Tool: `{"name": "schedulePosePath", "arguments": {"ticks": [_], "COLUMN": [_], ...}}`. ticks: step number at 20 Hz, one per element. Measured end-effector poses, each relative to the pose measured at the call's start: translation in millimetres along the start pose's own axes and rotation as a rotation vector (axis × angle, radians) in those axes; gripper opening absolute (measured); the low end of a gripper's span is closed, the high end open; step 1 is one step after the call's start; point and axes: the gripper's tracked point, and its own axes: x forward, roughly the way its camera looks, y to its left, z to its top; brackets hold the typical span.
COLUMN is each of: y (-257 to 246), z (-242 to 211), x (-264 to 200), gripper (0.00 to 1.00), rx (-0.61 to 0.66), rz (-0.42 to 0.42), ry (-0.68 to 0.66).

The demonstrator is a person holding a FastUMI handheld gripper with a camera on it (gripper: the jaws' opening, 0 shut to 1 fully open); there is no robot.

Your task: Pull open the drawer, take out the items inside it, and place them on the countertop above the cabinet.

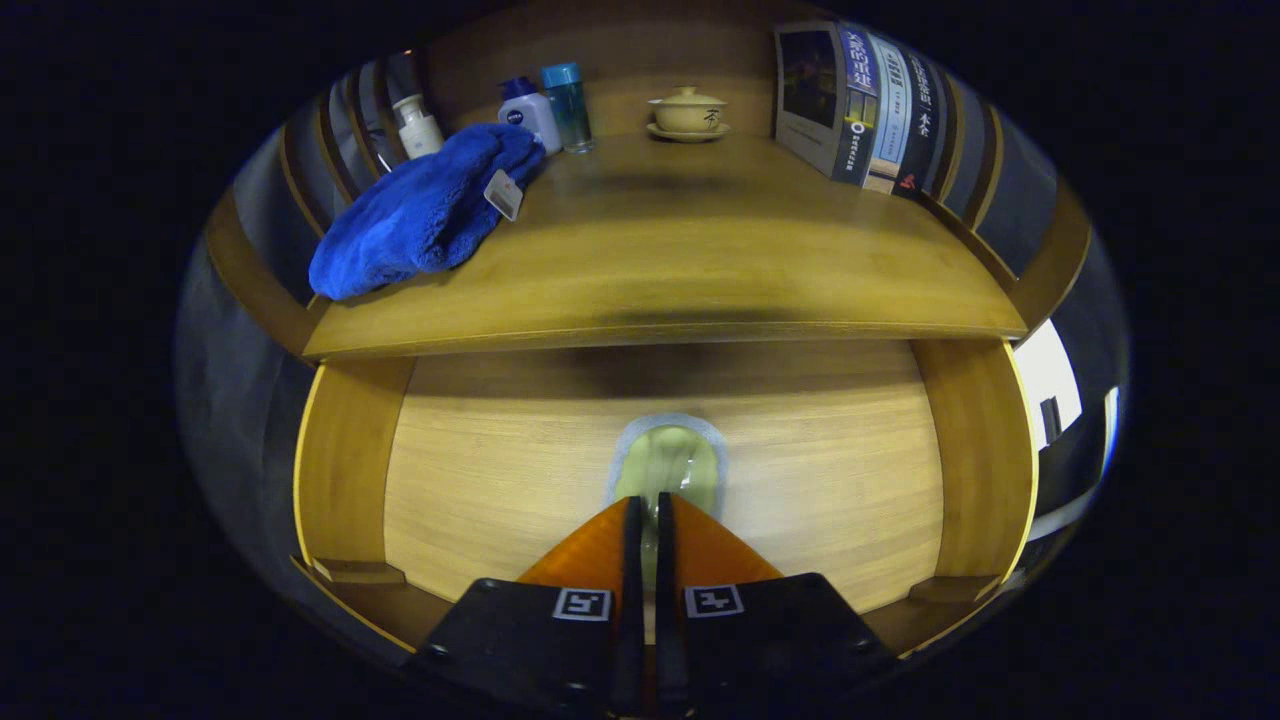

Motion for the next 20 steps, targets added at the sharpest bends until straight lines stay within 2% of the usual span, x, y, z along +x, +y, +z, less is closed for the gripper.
{"name": "schedulePosePath", "arguments": {"ticks": [1,9,11,13,16,19,20], "y": [0,5,3,8,13,11,14], "z": [-1,-3,-1,-2,3,-2,-4], "x": [0,1,2,4,5,15,19], "gripper": [0.09,0.1,0.14,0.23,0.49,0.5,0.47], "rx": [-0.004,-0.003,-0.01,0.001,0.025,0.009,0.004], "rz": [0.005,0.002,-0.006,0.01,0.03,0.005,0.01], "ry": [0.004,0.022,0.019,0.03,0.035,0.072,0.083]}}
